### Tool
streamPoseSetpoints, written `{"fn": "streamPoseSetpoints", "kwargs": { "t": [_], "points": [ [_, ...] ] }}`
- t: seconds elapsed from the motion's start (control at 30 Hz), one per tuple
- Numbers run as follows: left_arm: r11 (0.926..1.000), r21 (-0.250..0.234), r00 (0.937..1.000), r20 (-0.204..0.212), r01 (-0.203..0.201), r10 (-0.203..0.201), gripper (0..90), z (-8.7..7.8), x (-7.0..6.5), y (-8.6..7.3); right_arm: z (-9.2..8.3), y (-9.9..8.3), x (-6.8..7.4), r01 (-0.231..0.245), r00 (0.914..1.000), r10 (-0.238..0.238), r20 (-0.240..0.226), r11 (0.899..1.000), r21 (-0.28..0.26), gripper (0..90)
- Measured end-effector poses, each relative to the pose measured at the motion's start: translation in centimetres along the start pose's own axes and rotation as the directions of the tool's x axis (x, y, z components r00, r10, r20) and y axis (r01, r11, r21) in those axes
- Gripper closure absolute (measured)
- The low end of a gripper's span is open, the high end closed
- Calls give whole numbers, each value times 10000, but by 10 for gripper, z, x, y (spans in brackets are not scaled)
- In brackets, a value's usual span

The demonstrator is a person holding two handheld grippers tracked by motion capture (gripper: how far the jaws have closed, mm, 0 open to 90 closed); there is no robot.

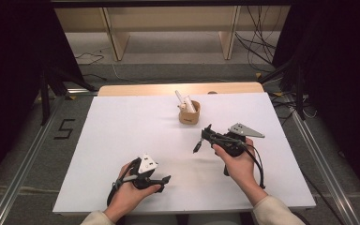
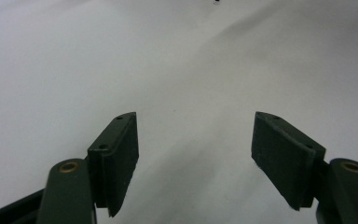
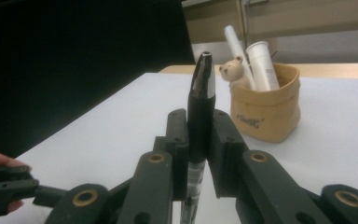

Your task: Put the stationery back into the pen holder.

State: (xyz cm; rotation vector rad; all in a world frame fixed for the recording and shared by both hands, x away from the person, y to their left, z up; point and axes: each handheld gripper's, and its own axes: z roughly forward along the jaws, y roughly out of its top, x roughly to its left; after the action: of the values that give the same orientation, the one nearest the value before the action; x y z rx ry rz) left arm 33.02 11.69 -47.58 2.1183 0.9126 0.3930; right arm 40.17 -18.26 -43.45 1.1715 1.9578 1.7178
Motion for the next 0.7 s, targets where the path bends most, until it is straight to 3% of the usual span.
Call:
{"fn": "streamPoseSetpoints", "kwargs": {
  "t": [0.7],
  "points": [
    [9999,86,9998,-166,75,-73,303,1,4,-2,15,17,-14,119,9982,-99,588,9993,-341,797]
  ]
}}
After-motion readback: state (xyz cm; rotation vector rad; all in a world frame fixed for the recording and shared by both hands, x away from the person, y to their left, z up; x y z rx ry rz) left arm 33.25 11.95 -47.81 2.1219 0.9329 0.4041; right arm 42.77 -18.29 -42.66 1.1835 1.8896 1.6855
